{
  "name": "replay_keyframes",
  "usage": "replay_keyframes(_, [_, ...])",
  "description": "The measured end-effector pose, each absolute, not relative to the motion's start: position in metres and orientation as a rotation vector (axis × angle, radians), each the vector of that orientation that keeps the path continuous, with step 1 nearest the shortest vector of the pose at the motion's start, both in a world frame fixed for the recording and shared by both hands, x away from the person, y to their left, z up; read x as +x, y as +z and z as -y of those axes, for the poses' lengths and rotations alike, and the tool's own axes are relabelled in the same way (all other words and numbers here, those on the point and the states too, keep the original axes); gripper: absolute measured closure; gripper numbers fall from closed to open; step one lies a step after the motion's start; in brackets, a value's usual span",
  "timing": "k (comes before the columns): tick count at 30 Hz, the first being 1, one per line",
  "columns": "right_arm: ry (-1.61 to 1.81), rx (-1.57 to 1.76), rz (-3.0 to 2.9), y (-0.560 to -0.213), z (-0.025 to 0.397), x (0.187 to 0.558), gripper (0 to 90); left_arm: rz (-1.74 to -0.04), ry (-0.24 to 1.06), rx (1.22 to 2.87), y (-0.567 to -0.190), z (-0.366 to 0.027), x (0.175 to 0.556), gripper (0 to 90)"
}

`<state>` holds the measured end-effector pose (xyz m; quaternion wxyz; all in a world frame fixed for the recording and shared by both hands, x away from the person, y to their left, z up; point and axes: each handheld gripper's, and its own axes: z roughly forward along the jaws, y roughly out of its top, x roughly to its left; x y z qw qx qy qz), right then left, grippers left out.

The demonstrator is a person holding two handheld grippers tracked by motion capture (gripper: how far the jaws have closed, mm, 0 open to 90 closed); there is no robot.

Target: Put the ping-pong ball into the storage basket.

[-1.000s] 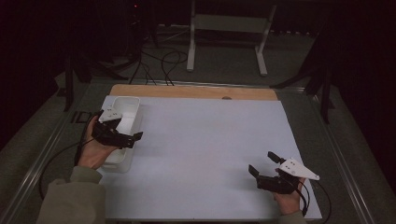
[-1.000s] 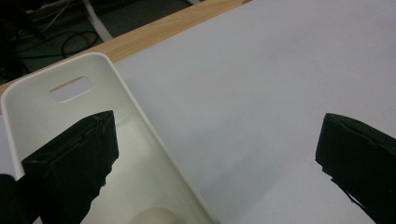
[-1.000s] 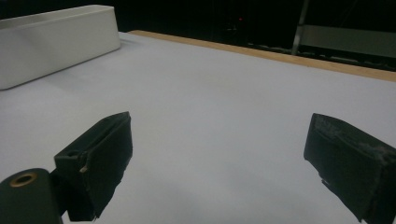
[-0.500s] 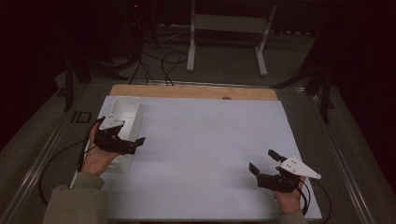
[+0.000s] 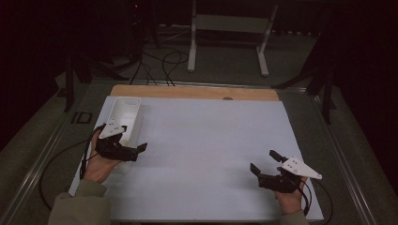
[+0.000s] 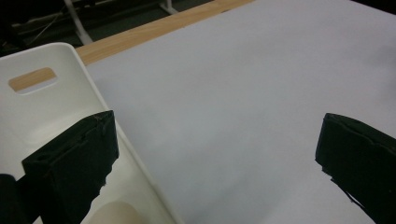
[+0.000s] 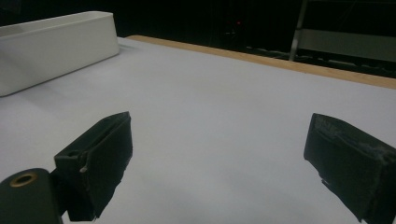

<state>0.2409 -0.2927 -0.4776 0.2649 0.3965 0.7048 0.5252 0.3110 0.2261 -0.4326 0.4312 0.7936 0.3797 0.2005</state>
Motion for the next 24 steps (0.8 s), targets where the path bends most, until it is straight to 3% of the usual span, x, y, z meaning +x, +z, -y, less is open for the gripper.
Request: replay_keyframes(24, [1.416,1.070,-1.921,-0.481,0.291,0.240,7.6,-0.914,0.493,1.869,-0.449,-0.232,0.273,0.4])
